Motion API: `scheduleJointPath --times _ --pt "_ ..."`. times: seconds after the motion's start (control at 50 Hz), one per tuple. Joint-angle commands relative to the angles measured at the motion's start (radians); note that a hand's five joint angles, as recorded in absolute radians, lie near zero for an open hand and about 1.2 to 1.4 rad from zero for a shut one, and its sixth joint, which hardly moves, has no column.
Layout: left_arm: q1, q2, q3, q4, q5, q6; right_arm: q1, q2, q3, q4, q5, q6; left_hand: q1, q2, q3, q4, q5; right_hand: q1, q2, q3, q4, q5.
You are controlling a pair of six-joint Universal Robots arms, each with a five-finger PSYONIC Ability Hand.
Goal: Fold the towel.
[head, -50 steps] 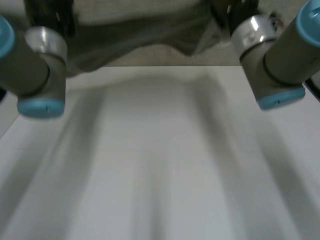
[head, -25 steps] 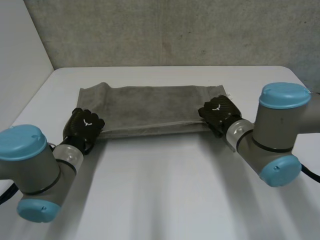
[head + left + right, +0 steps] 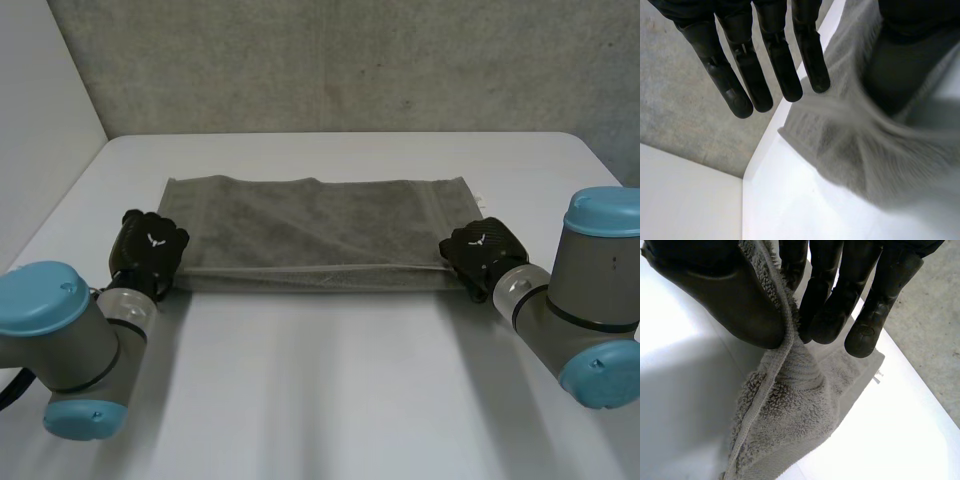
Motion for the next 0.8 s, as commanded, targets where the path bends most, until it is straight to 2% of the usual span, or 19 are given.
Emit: scheduleJointPath --times 0.02,0.06,0.08,0.12,0.24,0.34,0.38,0.4,0.42,0.44,0.46,0.48,0.62,0.8 --pt "0.035 0.013 -0.024 -0.006 0.01 -0.001 0.002 0.003 -0.008 -0.001 0.036 0.0 0.324 0.327 0.323 0.316 0.157 -0.05 -0.166 -0.196 -0.191 -0.186" --pt "0.049 0.019 -0.022 -0.006 0.012 -0.002 0.004 0.011 -0.014 -0.001 0.059 0.0 0.324 0.327 0.323 0.316 0.157 -0.31 -0.426 -0.456 -0.452 -0.447" --pt "0.049 0.019 -0.022 -0.006 0.012 -0.002 0.004 0.011 -0.014 -0.001 0.059 0.0 0.324 0.327 0.323 0.316 0.157 -0.311 -0.427 -0.457 -0.453 -0.448" --pt "0.063 0.032 -0.024 -0.004 0.012 -0.007 0.004 0.025 -0.02 0.006 0.076 0.003 0.324 0.327 0.323 0.316 0.157 -0.557 -0.672 -0.703 -0.698 -0.693" --pt "0.078 0.036 -0.027 -0.004 0.014 -0.012 0.001 0.039 -0.029 0.011 0.093 0.015 0.324 0.327 0.323 0.316 0.157 -0.64 -0.756 -0.786 -0.781 -0.777" --pt "0.078 0.036 -0.027 -0.006 0.014 -0.012 -0.002 0.04 -0.032 0.018 0.096 0.02 0.324 0.327 0.323 0.316 0.157 -0.576 -0.691 -0.722 -0.717 -0.712" --pt "0.078 0.034 -0.027 -0.004 0.014 -0.012 -0.005 0.04 -0.038 0.031 0.096 0.02 0.324 0.327 0.323 0.316 0.157 -0.4 -0.516 -0.546 -0.542 -0.537" --pt "0.078 0.034 -0.027 -0.004 0.014 -0.012 -0.005 0.04 -0.038 0.031 0.096 0.02 0.324 0.327 0.323 0.316 0.157 -0.399 -0.515 -0.545 -0.541 -0.536" --pt "0.078 0.034 -0.028 -0.004 0.014 -0.013 -0.008 0.04 -0.043 0.037 0.096 0.018 0.324 0.327 0.323 0.316 0.157 -0.263 -0.378 -0.409 -0.404 -0.399" --pt "0.078 0.034 -0.027 -0.006 0.014 -0.013 -0.013 0.042 -0.048 0.044 0.095 0.017 0.324 0.327 0.323 0.316 0.157 0.047 -0.069 -0.099 -0.095 -0.09" --pt "0.078 0.034 -0.027 -0.006 0.014 -0.013 -0.013 0.042 -0.048 0.045 0.095 0.017 0.324 0.327 0.323 0.316 0.157 0.05 -0.066 -0.096 -0.091 -0.087" --pt "0.078 0.036 -0.028 -0.007 0.014 -0.013 -0.019 0.042 -0.052 0.055 0.093 0.014 0.324 0.327 0.323 0.316 0.157 0.209 0.093 0.063 0.067 0.072" --pt "0.068 0.059 -0.027 -0.041 0.012 -0.013 -0.05 0.027 -0.086 0.114 0.083 0.02 0.324 0.327 0.323 0.316 0.157 0.21 0.095 0.064 0.069 0.074" --pt "0.058 0.282 -0.025 -0.176 0.023 -0.012 -0.122 -0.219 -0.127 0.219 0.047 0.058 0.324 0.327 0.323 0.316 0.157 0.21 0.095 0.064 0.069 0.074"
